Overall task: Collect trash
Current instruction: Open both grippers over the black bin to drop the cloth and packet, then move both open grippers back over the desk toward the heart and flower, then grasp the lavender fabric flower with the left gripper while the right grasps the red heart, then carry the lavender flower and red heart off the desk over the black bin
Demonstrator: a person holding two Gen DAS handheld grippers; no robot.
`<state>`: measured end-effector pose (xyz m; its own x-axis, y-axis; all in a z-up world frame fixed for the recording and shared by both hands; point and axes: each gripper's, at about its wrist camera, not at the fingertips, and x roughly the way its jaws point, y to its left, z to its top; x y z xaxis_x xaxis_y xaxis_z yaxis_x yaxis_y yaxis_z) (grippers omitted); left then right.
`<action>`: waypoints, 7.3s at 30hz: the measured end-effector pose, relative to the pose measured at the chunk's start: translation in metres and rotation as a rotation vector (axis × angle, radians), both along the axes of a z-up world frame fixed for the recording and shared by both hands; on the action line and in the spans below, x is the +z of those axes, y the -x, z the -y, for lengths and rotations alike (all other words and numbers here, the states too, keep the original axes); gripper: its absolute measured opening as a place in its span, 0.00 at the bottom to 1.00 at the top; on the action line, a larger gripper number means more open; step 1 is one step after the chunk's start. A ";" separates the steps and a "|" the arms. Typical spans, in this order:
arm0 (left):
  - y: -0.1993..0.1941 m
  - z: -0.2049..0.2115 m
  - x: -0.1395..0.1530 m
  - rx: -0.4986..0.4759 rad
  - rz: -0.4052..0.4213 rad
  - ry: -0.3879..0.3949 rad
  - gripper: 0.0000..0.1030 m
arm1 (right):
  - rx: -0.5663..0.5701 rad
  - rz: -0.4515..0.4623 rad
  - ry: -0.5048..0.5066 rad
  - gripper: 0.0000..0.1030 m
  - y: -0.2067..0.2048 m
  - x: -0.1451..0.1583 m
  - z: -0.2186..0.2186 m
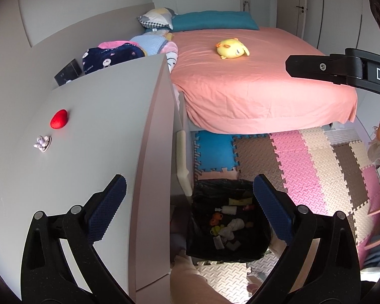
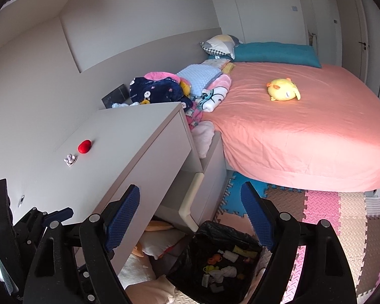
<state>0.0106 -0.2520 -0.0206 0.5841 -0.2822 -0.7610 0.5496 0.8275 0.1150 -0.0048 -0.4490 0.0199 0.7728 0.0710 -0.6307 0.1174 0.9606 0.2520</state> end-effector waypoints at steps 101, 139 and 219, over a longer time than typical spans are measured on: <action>-0.208 -0.233 -0.008 0.525 -0.037 0.244 0.16 | 0.357 -0.157 0.070 0.70 -0.265 -0.044 -0.251; -0.200 -0.246 0.011 0.576 0.016 0.285 0.16 | 0.423 -0.147 0.088 0.46 -0.267 -0.027 -0.271; -0.019 -0.013 0.030 0.107 -0.019 0.214 0.16 | 0.046 -0.024 0.034 0.46 0.003 0.013 -0.037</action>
<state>0.0298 -0.2390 0.0098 0.6058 -0.3754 -0.7015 0.4580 0.8855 -0.0784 -0.0075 -0.4121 0.0333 0.7541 0.0838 -0.6514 0.0787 0.9731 0.2164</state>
